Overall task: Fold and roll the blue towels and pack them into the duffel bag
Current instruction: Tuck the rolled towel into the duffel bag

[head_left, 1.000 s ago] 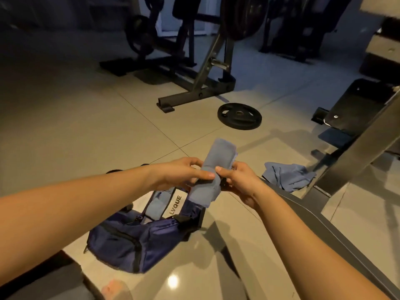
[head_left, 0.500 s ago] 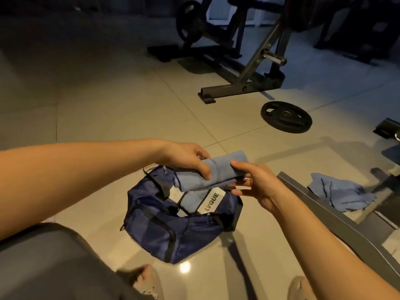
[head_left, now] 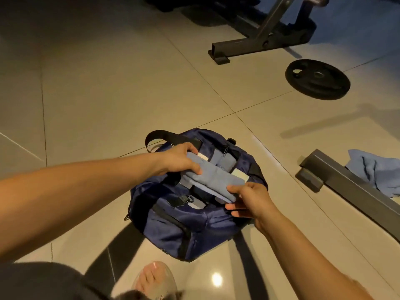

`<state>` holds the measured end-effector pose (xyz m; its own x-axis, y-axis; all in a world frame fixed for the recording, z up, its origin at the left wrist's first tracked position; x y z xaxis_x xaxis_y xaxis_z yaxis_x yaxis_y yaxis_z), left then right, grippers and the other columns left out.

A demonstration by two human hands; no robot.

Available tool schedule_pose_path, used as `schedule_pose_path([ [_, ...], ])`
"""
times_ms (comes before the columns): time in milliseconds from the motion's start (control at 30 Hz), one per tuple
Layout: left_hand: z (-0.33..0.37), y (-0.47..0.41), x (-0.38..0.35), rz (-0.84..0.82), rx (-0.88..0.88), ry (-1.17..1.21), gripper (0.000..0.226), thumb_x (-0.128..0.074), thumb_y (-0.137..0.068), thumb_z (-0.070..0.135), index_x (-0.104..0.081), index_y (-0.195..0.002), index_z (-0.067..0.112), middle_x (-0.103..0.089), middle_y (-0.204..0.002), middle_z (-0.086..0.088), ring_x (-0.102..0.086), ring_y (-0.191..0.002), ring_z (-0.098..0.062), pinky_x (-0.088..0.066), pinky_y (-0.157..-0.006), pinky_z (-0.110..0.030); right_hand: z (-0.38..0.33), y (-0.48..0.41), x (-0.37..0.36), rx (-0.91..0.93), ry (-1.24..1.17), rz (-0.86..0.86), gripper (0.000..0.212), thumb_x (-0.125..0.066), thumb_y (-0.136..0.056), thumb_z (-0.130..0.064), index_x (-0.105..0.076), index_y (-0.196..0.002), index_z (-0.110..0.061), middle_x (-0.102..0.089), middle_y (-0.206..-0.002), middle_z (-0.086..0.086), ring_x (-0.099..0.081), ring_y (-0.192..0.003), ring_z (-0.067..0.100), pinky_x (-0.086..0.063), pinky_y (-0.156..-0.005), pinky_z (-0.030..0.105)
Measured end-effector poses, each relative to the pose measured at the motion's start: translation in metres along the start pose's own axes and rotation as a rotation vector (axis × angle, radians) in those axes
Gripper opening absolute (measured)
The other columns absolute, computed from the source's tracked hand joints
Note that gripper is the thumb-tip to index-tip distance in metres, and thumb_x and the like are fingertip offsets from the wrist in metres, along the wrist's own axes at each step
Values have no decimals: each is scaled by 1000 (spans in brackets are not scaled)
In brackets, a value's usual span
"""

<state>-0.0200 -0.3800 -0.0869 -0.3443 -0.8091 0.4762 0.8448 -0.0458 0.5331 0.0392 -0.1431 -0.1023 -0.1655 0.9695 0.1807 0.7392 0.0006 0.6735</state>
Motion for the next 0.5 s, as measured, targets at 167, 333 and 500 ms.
schedule_pose_path([
  [167, -28, -29, 9, 50, -29, -104, 48, -88, -74, 24, -62, -114, 24, -64, -110, -2, -62, -96, -17, -54, -80, -31, 2, -30, -18, 16, 197, 16, 25, -81, -81, -18, -60, -74, -7, -65, -71, 8, -60, -58, 19, -42, -49, 23],
  [333, -67, -35, 25, 49, 8, -237, 35, -86, -78, 23, -66, -107, 21, -70, -101, -1, -67, -96, -20, -56, -82, -34, -16, -55, -51, 157, 619, -142, 16, -69, -77, -13, -59, -67, -6, -57, -66, 8, -52, -61, 24, -44, -58, 38],
  [500, -73, -38, 28, 68, -2, -266, 33, -87, -76, 25, -69, -103, 20, -70, -99, -2, -66, -92, -18, -56, -83, -36, -20, -63, -69, 383, 1163, -245, 41, -52, -87, -18, -64, -126, -27, -67, -122, 7, -62, -109, 33, -53, -86, 39],
])
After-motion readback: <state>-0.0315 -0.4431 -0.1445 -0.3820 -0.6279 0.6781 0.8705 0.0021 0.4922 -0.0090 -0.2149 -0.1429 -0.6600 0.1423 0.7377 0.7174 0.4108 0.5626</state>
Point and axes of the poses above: each hand's wrist, its own y-axis away from the middle knuckle, its own x-axis out of the back of the hand, z = x × y, the point moved 10 cm from there along -y, towards the middle knuckle
